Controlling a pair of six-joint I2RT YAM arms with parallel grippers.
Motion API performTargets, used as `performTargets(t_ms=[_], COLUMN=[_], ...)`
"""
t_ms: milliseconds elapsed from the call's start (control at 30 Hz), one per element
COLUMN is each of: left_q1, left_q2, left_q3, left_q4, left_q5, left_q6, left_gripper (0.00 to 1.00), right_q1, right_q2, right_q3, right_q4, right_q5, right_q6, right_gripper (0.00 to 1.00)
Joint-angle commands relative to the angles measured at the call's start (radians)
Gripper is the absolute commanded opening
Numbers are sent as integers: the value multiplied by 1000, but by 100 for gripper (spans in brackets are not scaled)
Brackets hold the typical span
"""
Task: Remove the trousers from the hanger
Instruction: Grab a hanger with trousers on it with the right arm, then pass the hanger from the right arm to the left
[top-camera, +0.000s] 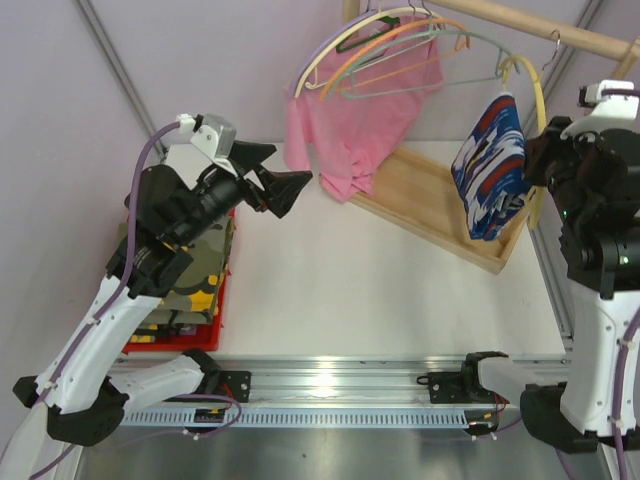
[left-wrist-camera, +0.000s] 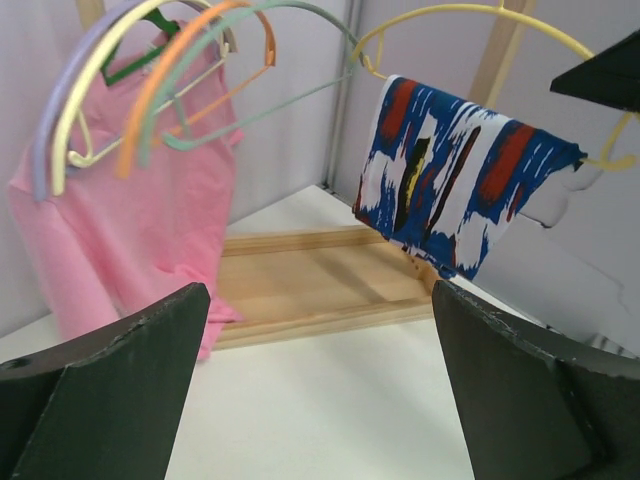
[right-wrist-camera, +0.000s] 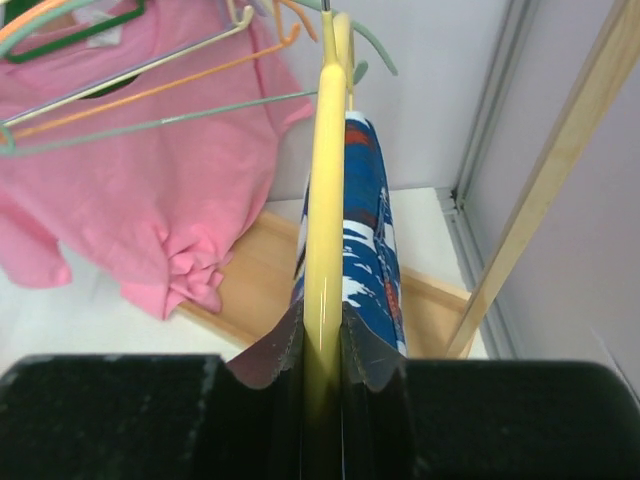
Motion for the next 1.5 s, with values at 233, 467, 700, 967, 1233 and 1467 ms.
performTargets(t_ms=[233, 467, 700, 967, 1233, 1467], left_q1=[-89, -112, -141, -198, -242, -364], left_q2=[4, 62, 119, 150, 128, 89], left_q3=[-39, -35, -3, 13, -12, -65], left_q4=[17, 18, 26, 31, 51, 55], left_q5=[9, -23, 3, -26, -17, -174], left_q6=[-73, -76, -99, -105, -133, -197], left_gripper=[99, 100, 99, 99, 100, 99], right_q1=[10, 10, 8, 10, 1, 59], right_q2=[-175, -179, -247, -359, -497, -581], right_q3=[-59, -61, -159, -220, -355, -469], right_q4=[176, 161, 139, 28, 23, 67], right_q5=[35, 11, -202, -329, -518, -620], right_q6=[28, 25, 42, 66, 115, 170], right_gripper=[0, 0, 0, 0, 0, 0])
